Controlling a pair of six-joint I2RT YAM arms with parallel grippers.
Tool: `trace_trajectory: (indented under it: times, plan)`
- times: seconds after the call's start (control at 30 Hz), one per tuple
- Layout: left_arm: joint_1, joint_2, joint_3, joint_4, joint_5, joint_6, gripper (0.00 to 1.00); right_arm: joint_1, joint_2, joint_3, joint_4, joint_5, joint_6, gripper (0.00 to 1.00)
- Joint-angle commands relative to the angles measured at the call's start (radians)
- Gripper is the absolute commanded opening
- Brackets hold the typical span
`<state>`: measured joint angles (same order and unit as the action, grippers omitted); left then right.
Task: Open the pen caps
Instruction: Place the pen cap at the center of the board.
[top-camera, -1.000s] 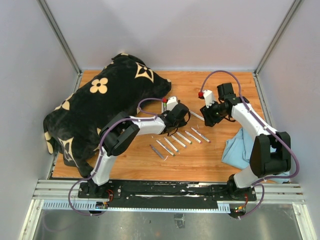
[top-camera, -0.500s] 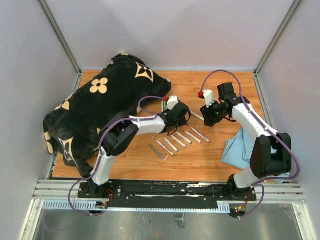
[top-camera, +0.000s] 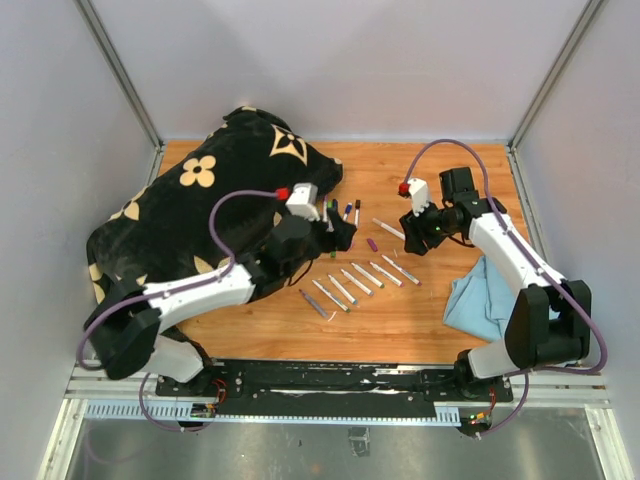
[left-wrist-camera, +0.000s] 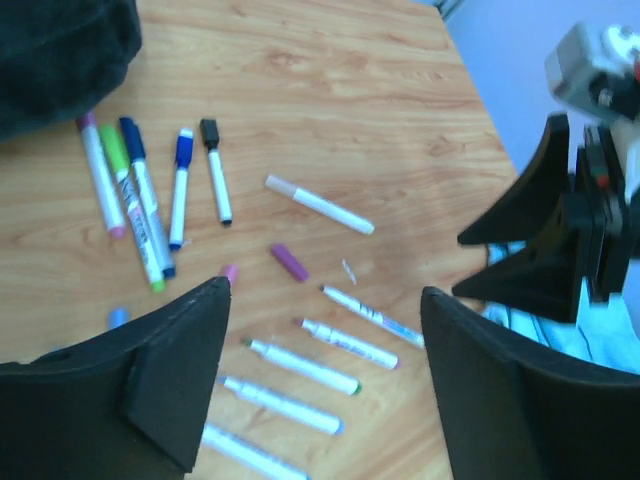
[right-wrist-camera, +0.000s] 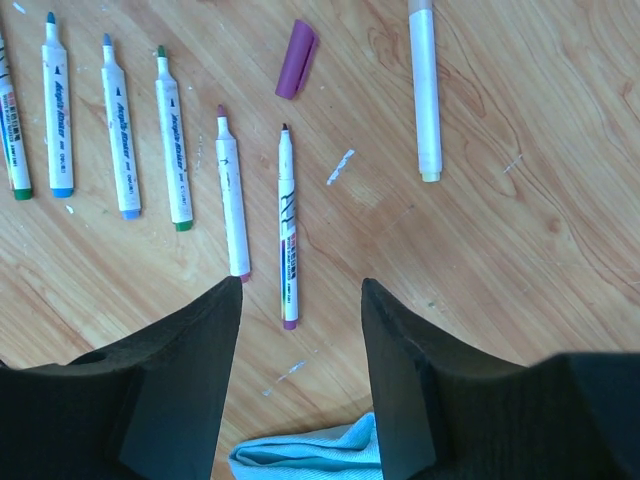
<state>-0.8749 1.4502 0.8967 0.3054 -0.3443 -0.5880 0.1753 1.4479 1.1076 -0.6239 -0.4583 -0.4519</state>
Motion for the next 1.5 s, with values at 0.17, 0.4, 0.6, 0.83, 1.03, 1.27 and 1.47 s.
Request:
trace_trajectory:
  times: [0.17, 0.4, 0.6, 0.83, 1.03, 1.27, 1.47]
  plan:
    - [-0.006, -0.342, -0.464, 0.314, 0.052, 0.142, 0.99, -0.017, -0.053, -0.022, 0.018, -0.089, -0.039, 0.56]
    - [0.0, -0.513, -0.621, 0.329, 0.073, 0.12, 0.99, -0.018, -0.089, -0.004, 0.033, -0.124, -0.047, 0.68]
    - [0.0, -0.643, -0.699, 0.307, 0.054, 0.109, 0.99, -0.018, -0.038, 0.09, 0.013, -0.145, -0.061, 0.99]
    - [0.001, -0.743, -0.76, 0.302, 0.019, 0.098, 0.99, -0.017, 0.099, 0.2, -0.038, -0.213, -0.205, 0.98]
    - [0.001, -0.757, -0.78, 0.312, 0.018, 0.093, 0.99, -0.017, 0.213, 0.31, -0.108, -0.193, -0.267, 0.99]
    - [0.002, -0.717, -0.798, 0.372, 0.021, 0.08, 0.99, -0.016, 0.305, 0.342, -0.128, 0.022, -0.268, 0.99]
    - [0.002, -0.674, -0.798, 0.398, 0.027, 0.07, 0.99, -0.017, 0.383, 0.361, -0.121, 0.096, -0.237, 0.98]
